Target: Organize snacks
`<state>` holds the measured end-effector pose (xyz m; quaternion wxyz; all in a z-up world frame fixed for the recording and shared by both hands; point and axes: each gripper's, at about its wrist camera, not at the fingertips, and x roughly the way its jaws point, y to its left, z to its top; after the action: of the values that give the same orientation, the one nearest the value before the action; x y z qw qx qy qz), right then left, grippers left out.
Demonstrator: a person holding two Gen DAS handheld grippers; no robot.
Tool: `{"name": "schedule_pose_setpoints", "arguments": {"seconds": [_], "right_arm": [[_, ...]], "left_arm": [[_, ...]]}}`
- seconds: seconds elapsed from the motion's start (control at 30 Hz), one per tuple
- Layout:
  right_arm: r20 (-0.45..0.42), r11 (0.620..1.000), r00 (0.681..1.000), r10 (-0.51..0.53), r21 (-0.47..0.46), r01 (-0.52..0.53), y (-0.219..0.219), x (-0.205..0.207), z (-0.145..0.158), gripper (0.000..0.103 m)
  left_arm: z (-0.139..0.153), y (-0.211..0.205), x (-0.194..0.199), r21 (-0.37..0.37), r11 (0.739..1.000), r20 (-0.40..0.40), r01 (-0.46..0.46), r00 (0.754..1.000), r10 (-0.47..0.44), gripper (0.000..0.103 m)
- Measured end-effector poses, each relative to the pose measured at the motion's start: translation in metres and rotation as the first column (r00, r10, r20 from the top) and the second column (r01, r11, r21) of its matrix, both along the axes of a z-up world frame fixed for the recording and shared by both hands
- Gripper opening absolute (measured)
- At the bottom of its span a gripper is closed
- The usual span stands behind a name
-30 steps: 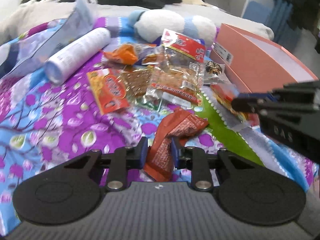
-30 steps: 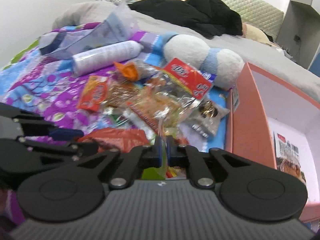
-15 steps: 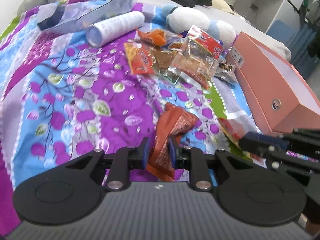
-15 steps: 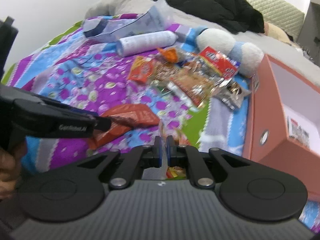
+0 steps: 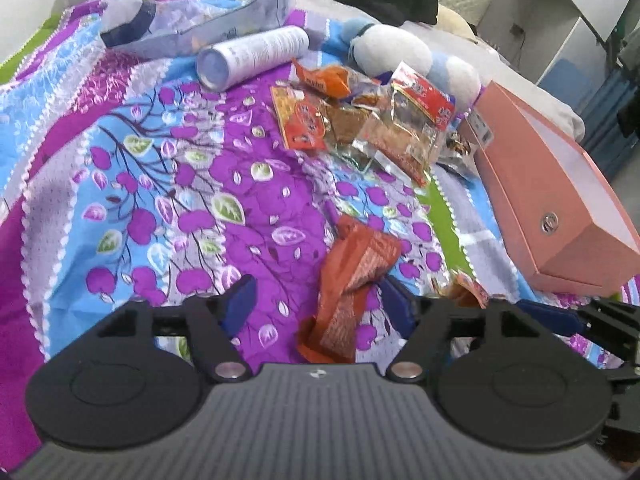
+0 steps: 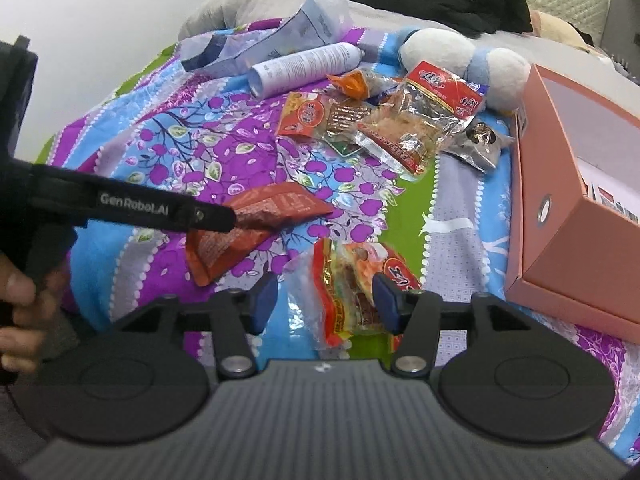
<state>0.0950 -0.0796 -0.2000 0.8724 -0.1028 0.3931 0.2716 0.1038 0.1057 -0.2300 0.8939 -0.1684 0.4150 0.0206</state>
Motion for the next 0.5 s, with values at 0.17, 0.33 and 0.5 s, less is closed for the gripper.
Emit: {"name": "schedule_pose_setpoints", "arguments": {"seconds": [0.17, 0.33, 0.5], "right_arm": [[0.006, 0.999, 0.999, -0.033, 0.036, 0.033, -0.01, 0.006, -0.001, 0.089], [-0.012, 0.998, 0.998, -0.055, 0.018, 0.055, -0.017, 0.02, -0.012, 0.089], [-0.048, 1.0, 0.999, -0.004, -0.007, 0.004, -0.012, 0.033, -0.024, 0.089]], "left_arm": [[0.001, -0.006, 0.009, 0.01, 0.999, 0.005, 0.049, 0.999, -0.049, 0.084], [-0.001, -0.017, 0.019, 0.085, 0.993, -0.014, 0.079, 0.997, -0.078, 0.086], [-0.003, -0.021, 0.032, 0.117, 0.986, -0.06, 0.121, 0.992, -0.115, 0.086]]}}
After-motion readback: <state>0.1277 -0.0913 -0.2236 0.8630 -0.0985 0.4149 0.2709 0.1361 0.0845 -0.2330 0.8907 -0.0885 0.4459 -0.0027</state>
